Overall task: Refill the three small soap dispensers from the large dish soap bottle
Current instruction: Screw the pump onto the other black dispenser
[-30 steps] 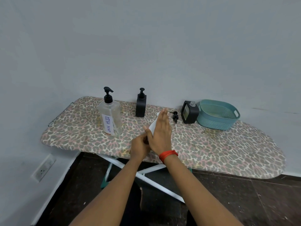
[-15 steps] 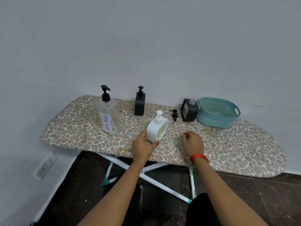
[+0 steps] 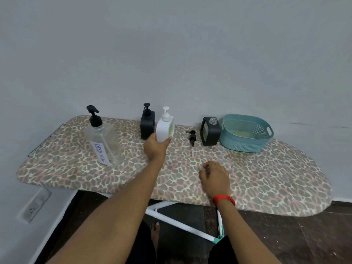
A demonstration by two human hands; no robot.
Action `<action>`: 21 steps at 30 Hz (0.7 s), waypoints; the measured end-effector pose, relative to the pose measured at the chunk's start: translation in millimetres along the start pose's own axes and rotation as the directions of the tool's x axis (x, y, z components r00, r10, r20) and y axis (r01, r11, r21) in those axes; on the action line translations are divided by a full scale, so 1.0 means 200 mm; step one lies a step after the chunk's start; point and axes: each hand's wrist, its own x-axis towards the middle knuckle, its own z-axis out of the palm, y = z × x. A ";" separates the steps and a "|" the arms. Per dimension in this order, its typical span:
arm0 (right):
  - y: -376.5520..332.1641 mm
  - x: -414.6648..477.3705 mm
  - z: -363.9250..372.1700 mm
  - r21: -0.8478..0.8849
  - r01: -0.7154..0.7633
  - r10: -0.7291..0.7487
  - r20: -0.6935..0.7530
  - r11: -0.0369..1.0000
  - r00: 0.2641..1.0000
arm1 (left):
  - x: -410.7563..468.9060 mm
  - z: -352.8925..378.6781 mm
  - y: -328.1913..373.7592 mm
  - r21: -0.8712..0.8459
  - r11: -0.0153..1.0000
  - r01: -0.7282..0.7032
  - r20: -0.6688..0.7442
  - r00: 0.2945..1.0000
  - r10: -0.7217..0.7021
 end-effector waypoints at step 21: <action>0.00 -0.02 -0.02 0.265 -0.091 0.124 -0.111 0.960 0.986 | -0.52 0.28 0.05 -0.054 0.998 -0.023 0.134 0.990 0.031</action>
